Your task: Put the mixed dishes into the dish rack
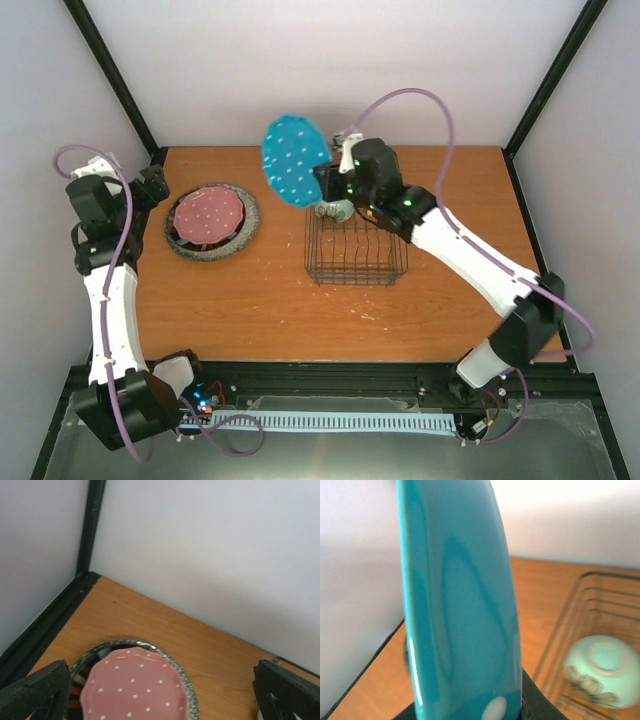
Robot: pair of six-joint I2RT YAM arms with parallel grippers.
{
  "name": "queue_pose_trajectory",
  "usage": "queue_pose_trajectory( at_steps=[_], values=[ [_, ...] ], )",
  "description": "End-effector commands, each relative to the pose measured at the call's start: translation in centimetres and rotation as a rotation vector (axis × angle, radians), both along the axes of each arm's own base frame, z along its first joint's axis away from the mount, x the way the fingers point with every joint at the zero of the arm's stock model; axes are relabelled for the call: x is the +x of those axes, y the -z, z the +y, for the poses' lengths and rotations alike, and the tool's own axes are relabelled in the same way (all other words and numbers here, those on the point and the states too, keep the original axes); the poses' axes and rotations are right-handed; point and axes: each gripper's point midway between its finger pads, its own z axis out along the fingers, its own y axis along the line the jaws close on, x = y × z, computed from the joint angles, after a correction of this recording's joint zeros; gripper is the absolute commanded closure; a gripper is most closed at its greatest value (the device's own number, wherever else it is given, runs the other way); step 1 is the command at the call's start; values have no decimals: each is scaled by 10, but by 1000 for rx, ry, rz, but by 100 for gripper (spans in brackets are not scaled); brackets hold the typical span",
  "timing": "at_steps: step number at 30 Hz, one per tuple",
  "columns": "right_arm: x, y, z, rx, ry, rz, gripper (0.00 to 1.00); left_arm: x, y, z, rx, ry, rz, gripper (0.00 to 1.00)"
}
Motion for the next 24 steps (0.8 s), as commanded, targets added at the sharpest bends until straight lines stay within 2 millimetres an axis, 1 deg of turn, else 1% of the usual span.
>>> queue_pose_trajectory(
  at_steps=[1, 2, 4, 8, 12, 14, 19, 21, 24],
  values=[
    [-3, -68, -65, 65, 357, -200, 97, -9, 17, 23, 64, -133, 38, 0],
    [-8, -67, -72, 55, 403, -211, 97, -10, 19, 24, 70, -138, 43, 0],
    [-20, -65, -78, 28, 480, -229, 97, -11, 24, 28, 81, -157, 56, 0],
    [-37, -52, -81, -23, 604, -247, 97, -15, 28, 38, 119, -210, 75, 0],
    [-45, -31, -79, -48, 698, -222, 97, -21, 32, 38, 100, -234, 69, 0],
    [-51, -27, -78, -63, 738, -237, 97, -25, 32, 39, 100, -247, 56, 0],
    [-60, -15, -91, -37, 828, -235, 97, -38, 29, 41, 106, -292, 21, 0],
    [-62, -8, -98, -13, 858, -222, 97, -41, 31, 39, 100, -293, 10, 0],
    [-65, 1, -102, -6, 867, -194, 97, -42, 38, 39, 95, -290, 18, 0]
  ],
)
